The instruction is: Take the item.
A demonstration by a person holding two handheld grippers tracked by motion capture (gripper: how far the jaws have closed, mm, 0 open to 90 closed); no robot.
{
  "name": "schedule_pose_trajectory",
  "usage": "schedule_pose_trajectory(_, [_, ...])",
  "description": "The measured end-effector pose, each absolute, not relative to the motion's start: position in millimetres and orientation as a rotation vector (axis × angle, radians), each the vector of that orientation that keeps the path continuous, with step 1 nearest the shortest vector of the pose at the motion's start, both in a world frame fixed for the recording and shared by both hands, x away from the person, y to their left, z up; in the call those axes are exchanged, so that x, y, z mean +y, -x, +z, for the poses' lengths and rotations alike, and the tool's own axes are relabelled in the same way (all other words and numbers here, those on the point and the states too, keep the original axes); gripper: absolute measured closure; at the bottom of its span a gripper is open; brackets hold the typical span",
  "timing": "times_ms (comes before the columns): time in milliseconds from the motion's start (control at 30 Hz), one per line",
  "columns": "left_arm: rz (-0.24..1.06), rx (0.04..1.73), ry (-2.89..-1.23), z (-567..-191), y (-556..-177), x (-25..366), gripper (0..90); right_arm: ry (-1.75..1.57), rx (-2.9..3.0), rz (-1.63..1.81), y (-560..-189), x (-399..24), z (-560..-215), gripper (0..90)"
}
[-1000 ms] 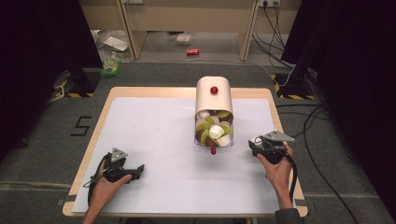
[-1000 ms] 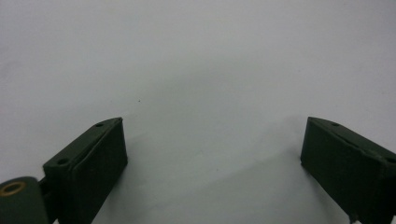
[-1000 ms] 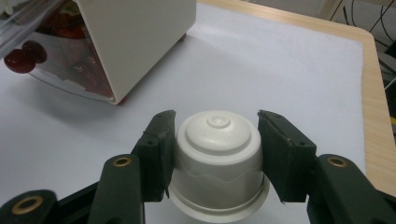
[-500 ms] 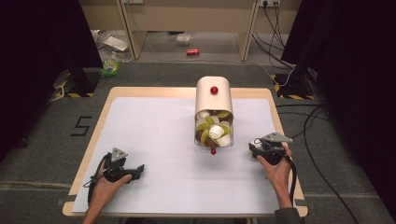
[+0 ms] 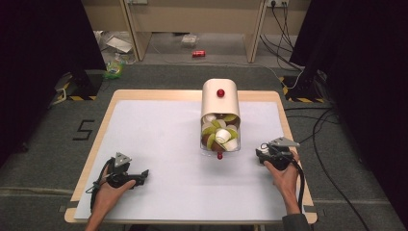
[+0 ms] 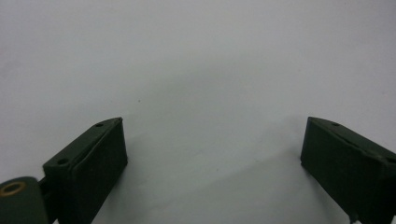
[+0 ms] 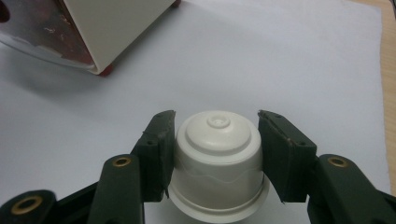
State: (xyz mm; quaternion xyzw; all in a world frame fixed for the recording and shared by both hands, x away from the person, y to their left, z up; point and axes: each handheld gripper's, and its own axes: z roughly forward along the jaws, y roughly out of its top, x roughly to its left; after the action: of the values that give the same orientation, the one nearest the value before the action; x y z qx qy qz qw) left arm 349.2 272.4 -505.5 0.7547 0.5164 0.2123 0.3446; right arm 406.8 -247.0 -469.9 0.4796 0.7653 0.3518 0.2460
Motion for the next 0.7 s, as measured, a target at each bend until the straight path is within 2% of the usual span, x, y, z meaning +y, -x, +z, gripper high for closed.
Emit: schedule_pose_trajectory(700, [0.551,1.341,-1.959,-505.5,-349.1,272.4,6.3,-1.311,2.127,0.920,-408.2,-245.6,-474.7,47.9])
